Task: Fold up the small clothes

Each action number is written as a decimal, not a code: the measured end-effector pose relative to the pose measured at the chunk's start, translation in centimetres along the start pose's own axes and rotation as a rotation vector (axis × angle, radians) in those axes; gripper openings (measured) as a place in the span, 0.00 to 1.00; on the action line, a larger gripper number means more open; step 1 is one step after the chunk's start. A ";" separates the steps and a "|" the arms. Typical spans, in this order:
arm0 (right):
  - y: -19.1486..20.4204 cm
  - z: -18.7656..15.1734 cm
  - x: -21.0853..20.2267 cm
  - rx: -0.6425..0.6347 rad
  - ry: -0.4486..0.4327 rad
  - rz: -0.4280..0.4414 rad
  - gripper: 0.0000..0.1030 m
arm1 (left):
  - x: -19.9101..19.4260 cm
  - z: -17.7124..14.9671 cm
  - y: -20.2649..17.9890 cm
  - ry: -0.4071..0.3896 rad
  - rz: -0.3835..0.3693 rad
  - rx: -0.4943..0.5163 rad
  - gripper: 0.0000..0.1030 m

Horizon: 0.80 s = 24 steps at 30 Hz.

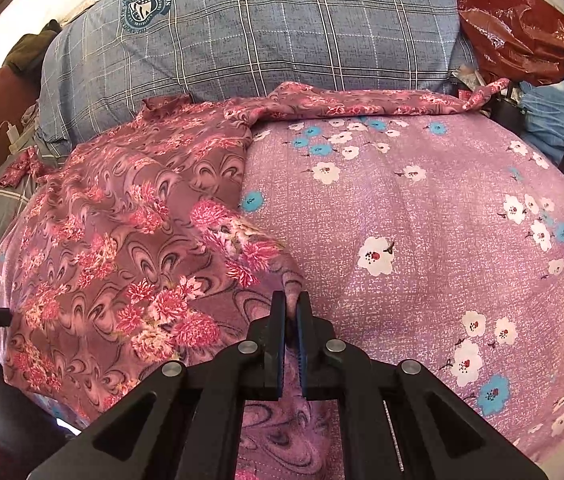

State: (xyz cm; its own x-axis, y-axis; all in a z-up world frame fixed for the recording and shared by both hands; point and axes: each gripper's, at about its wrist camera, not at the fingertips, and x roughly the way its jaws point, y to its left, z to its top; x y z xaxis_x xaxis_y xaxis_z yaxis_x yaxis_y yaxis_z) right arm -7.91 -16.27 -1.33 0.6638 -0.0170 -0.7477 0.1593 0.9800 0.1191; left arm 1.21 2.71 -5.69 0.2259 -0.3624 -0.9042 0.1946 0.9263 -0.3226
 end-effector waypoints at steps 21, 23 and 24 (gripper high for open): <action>0.5 -1.8 -0.8 0.119 0.125 0.151 0.04 | -7.0 0.3 9.5 -0.104 0.175 -0.188 0.31; 0.5 -1.3 -1.2 0.113 0.112 0.146 0.07 | -6.0 0.9 8.9 -0.094 0.156 -0.182 0.40; 0.5 -1.0 -1.3 0.119 0.106 0.151 0.09 | -5.6 0.9 8.8 -0.094 0.139 -0.165 0.50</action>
State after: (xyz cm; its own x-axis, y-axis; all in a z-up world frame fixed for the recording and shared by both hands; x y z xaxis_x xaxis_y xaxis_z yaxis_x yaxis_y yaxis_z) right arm -9.43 -15.51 -0.92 0.6070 0.1555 -0.7793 0.1532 0.9394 0.3067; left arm 2.55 12.81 -3.24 0.3293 -0.2311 -0.9155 -0.0019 0.9694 -0.2454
